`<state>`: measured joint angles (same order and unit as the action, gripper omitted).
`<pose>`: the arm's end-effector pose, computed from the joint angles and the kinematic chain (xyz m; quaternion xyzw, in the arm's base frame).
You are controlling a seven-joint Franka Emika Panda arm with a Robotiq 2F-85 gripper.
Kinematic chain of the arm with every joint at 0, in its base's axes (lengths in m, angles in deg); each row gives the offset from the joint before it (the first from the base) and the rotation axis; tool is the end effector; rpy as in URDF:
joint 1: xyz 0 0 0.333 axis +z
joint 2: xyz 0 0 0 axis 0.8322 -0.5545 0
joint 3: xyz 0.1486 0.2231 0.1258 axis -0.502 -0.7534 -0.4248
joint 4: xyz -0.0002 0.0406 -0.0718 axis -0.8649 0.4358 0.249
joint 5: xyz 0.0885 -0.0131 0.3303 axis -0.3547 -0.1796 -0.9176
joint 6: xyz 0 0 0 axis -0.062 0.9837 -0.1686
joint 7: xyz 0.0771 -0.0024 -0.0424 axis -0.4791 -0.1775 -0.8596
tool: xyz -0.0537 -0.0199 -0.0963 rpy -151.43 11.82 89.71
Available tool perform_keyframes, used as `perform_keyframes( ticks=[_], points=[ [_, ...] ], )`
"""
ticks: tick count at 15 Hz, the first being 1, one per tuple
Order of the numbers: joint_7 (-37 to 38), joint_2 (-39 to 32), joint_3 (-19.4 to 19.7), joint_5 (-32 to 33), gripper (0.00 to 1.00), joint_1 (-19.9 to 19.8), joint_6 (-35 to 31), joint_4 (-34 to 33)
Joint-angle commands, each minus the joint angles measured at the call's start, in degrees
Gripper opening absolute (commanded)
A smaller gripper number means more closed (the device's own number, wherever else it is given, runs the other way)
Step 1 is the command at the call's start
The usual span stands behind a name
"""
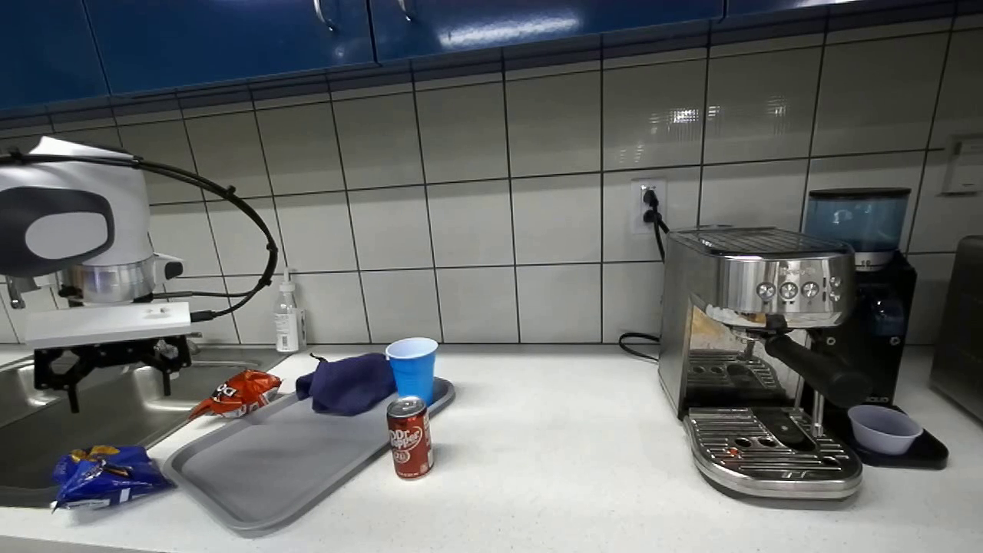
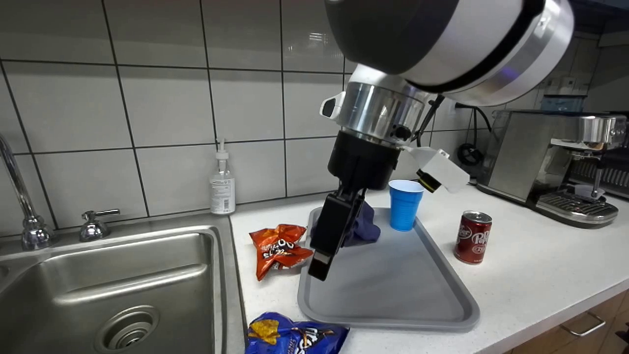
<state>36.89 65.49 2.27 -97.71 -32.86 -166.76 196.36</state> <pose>0.3427 0.2304 0.2806 -0.8776 -0.4578 -0.0830 0.1155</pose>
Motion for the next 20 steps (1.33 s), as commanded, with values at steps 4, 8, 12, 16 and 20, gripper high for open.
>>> perform_keyframes(
  ticks=[4, 8, 12, 16, 20],
  points=[
    [0.2, -4.4, -3.0, 1.5, 1.0, -2.1, 0.1, -2.3],
    [1.8, -7.7, -4.2, 4.5, 1.0, -3.2, -0.8, -3.8],
    [4.4, -11.4, -5.3, 9.8, 1.0, -4.6, -1.4, -5.8],
    [8.5, -14.3, -6.2, 16.1, 1.0, -5.6, -1.5, -7.7],
    [11.8, -16.8, -7.4, 20.5, 1.0, -6.7, -1.6, -9.4]
  ],
)
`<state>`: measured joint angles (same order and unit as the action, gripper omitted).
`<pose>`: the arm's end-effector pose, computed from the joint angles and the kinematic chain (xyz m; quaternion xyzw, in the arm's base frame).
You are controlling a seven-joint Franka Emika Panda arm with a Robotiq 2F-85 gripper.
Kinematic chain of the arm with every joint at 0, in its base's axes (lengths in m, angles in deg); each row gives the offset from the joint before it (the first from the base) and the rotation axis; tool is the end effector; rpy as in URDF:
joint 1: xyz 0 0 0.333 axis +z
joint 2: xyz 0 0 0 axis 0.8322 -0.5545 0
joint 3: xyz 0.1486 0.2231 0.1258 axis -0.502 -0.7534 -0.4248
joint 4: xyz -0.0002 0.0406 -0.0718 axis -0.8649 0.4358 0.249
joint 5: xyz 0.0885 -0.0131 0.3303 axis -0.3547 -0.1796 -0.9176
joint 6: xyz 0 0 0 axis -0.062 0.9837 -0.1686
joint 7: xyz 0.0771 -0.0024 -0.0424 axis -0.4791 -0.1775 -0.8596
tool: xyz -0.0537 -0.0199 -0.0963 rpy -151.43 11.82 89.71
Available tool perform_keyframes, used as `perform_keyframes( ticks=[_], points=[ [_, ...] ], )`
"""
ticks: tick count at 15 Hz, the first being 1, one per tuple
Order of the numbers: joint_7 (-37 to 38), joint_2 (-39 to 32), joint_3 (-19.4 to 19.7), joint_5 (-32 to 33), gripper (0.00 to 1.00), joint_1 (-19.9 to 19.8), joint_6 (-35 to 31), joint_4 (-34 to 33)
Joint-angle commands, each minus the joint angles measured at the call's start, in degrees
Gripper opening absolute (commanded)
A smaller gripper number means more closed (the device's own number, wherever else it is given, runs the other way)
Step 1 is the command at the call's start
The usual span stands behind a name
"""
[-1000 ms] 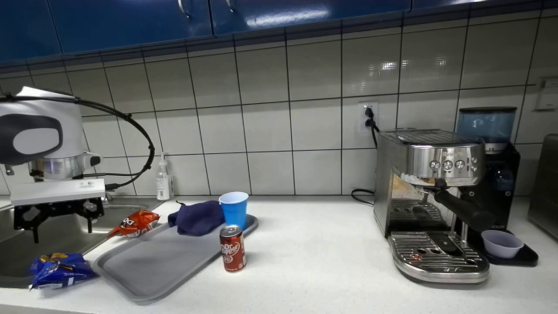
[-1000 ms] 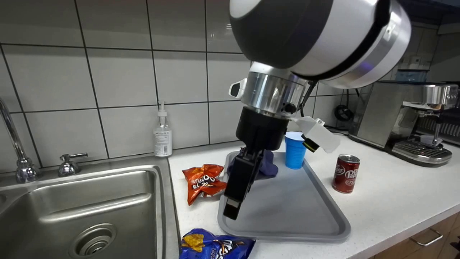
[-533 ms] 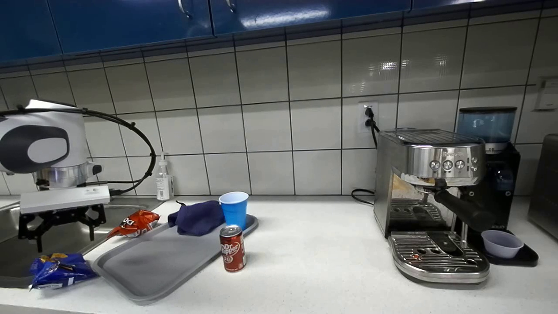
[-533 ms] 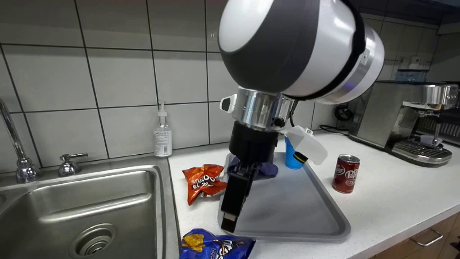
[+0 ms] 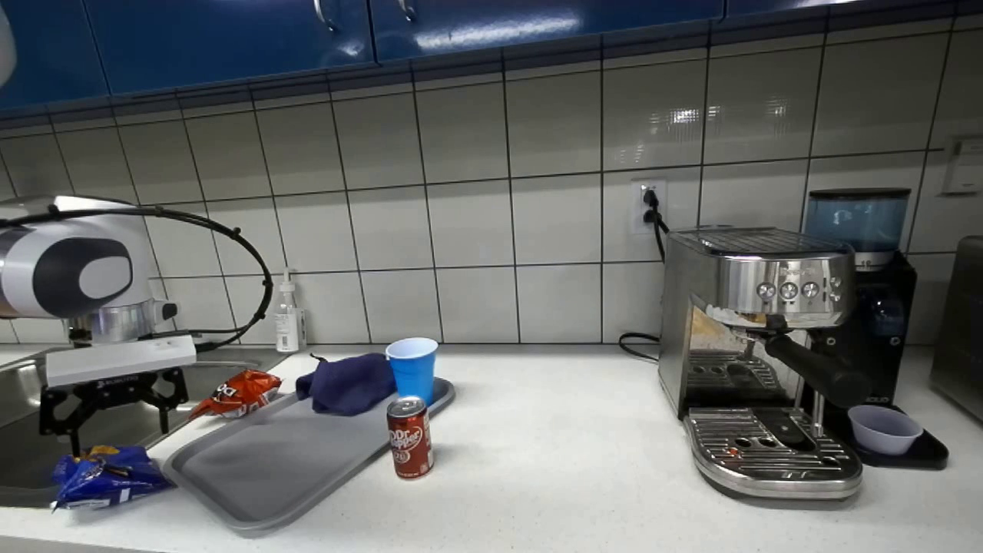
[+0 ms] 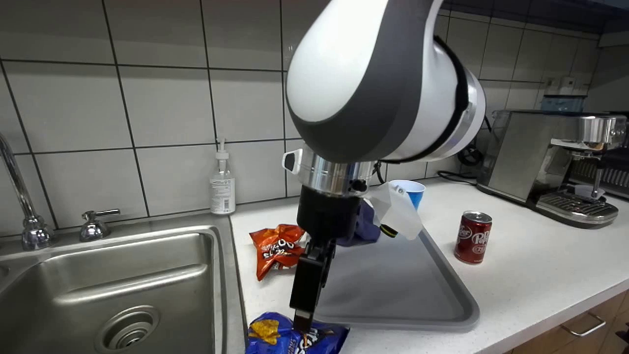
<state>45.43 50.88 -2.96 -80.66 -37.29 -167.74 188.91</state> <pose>0.3571 0.2684 0.2208 -0.8539 -0.5117 -0.0230 0.0921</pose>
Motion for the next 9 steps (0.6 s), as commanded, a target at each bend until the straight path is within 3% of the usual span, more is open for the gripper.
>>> perform_keyframes(
  ticks=[1, 9],
  points=[
    [4.0, -2.7, -2.4, 4.4, 1.0, -2.5, -0.5, -2.3],
    [9.0, -4.9, -3.2, 11.2, 1.0, -3.2, -1.0, -2.8]
  ],
)
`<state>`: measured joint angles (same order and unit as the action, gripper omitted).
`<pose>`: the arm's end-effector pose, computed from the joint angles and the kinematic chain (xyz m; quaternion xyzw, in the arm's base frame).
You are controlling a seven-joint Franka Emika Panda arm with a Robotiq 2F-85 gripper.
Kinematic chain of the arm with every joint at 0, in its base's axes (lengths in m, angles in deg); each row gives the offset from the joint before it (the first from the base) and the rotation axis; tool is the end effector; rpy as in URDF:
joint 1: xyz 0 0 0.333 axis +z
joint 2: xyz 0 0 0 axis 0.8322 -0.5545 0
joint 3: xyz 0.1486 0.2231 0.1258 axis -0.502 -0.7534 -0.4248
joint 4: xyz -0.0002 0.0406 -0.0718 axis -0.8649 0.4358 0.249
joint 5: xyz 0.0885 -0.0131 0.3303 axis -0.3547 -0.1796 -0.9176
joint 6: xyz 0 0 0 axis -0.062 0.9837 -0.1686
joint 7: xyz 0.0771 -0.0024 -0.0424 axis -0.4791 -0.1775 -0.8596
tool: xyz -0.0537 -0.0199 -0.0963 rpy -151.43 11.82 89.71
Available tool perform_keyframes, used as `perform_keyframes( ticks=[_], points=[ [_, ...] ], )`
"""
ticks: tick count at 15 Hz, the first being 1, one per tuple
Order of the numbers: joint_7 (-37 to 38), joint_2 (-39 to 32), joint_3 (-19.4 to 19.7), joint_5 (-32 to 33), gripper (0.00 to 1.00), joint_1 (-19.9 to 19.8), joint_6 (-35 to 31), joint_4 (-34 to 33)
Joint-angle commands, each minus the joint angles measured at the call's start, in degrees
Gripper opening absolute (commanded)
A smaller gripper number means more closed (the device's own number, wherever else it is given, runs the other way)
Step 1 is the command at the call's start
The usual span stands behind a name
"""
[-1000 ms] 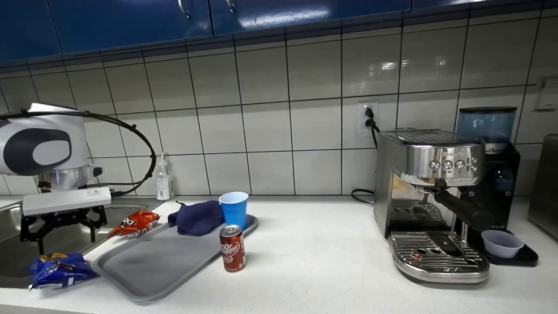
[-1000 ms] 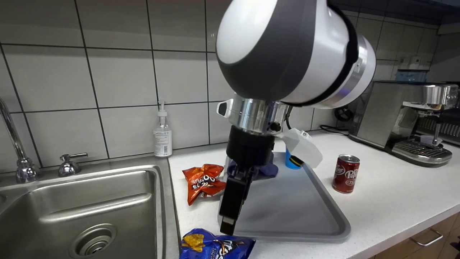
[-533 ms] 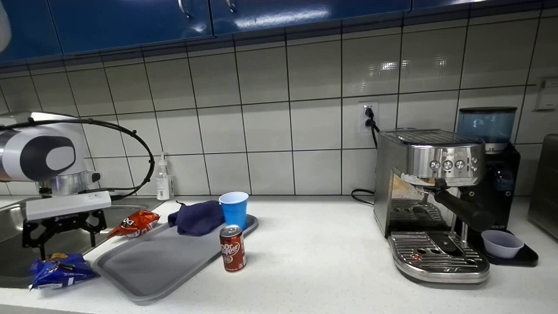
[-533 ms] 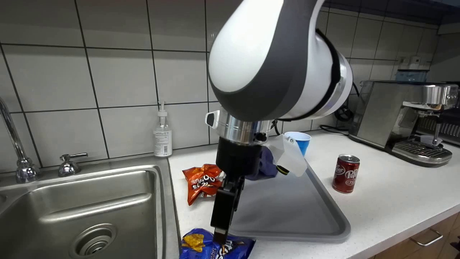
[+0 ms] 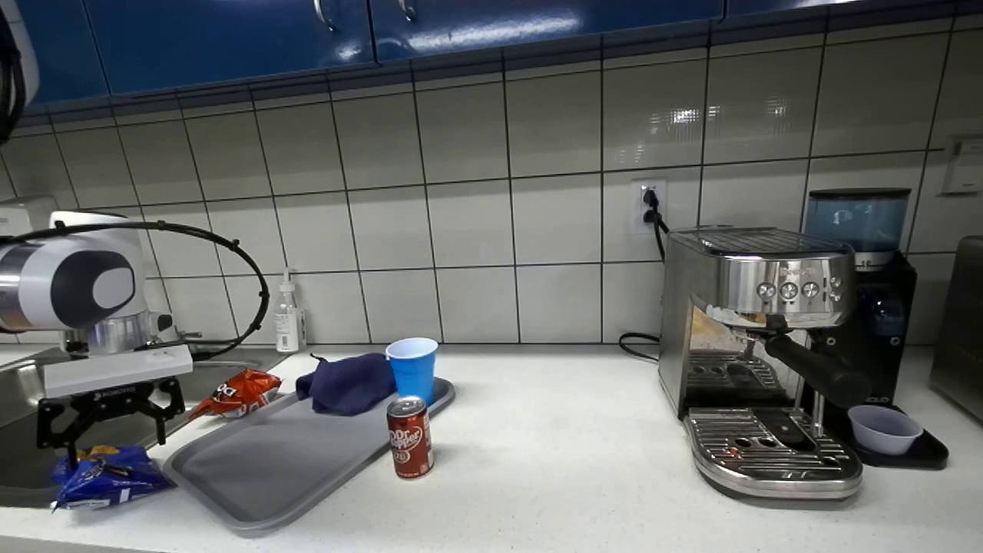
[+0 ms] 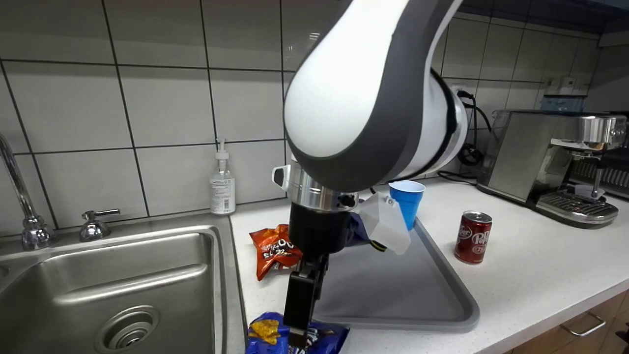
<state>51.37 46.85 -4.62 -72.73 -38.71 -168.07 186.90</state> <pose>0.3572 0.2809 0.2039 -0.8491 -0.5217 -0.0086 0.0817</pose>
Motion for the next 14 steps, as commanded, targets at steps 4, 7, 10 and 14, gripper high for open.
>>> perform_keyframes(
  ticks=[4, 7, 10, 14],
  points=[
    [4.4, -1.0, -2.0, 5.1, 1.0, -2.4, -1.0, -0.7],
    [4.7, -1.1, -2.4, 5.7, 0.65, -2.9, -1.5, -0.5],
    [4.6, -1.2, -3.0, 6.0, 0.42, -3.6, -1.9, -0.4],
    [4.6, -1.2, -3.6, 6.4, 0.12, -3.8, -2.1, -0.3]
  ],
)
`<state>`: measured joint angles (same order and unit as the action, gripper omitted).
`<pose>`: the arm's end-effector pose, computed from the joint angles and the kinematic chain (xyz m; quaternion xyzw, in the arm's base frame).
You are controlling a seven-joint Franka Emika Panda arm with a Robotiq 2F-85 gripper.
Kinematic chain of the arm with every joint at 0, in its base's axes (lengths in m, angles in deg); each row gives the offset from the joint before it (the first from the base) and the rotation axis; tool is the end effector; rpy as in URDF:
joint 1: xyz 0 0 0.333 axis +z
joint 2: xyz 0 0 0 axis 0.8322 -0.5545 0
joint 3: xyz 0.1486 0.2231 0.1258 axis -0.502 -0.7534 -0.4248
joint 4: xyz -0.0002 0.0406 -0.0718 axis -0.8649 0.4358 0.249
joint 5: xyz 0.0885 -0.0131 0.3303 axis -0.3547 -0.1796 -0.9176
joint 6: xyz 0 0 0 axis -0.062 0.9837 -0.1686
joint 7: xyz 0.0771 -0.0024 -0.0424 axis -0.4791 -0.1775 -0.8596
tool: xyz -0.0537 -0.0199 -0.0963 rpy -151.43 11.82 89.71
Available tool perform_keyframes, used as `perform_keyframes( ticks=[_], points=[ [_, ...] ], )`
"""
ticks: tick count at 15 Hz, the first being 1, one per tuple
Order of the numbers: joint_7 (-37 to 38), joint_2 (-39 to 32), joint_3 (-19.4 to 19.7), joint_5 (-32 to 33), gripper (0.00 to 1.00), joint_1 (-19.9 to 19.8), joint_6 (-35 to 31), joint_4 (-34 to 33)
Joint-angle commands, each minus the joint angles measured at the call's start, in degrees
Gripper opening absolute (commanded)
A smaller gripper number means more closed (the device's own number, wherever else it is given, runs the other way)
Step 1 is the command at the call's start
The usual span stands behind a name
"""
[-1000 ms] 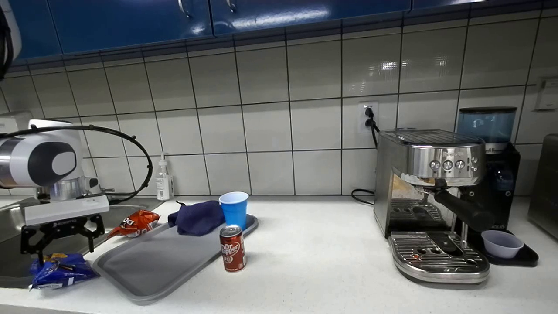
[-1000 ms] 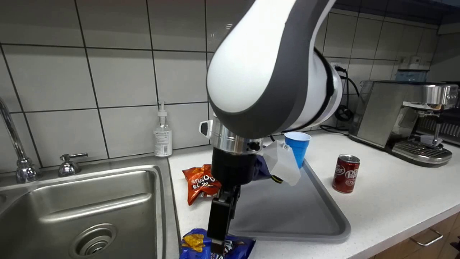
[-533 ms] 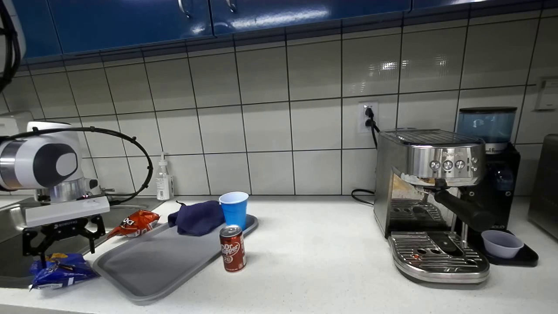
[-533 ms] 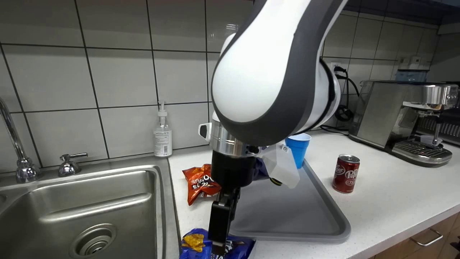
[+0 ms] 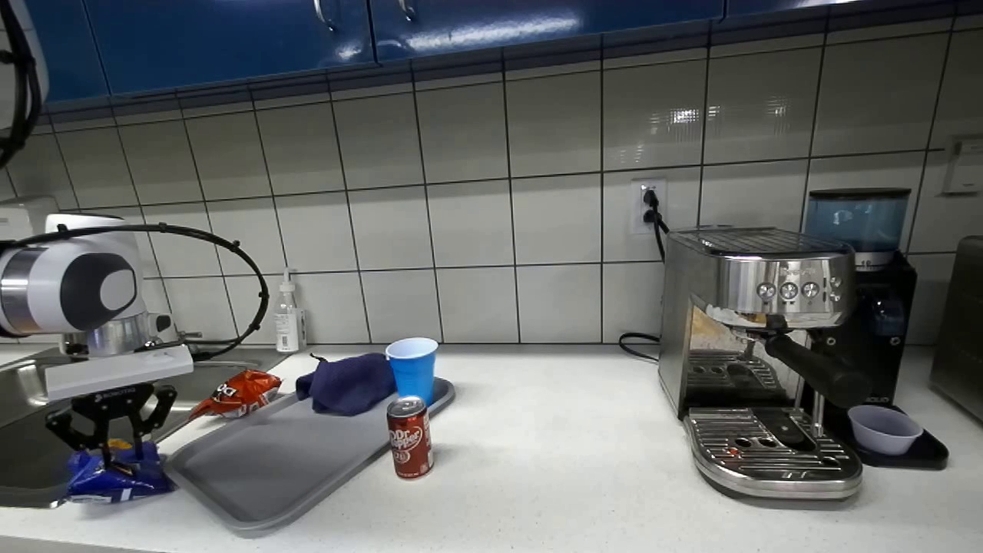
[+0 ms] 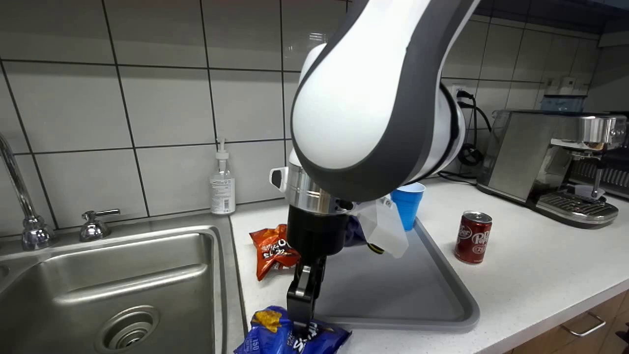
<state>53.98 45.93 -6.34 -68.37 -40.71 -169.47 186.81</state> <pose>0.3579 0.2836 0.2019 -0.8451 -0.5289 -0.0161 0.0756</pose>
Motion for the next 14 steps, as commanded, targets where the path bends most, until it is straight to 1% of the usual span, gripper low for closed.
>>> perform_keyframes(
  ticks=[1, 2, 7, 12, 14],
  points=[
    [1.9, -0.3, -2.0, 2.0, 0.05, -1.9, -0.7, -0.2],
    [1.9, -0.3, -2.2, 2.0, 0.0, -1.9, -0.7, -0.1],
    [0.9, 0.6, -3.7, 1.2, 0.0, -2.8, -0.6, 0.2],
    [-1.9, 3.7, -9.1, -1.6, 0.0, -6.6, -0.2, 1.3],
    [-2.2, 5.3, -10.5, -2.0, 0.0, -7.7, 0.4, 1.5]
  ],
)
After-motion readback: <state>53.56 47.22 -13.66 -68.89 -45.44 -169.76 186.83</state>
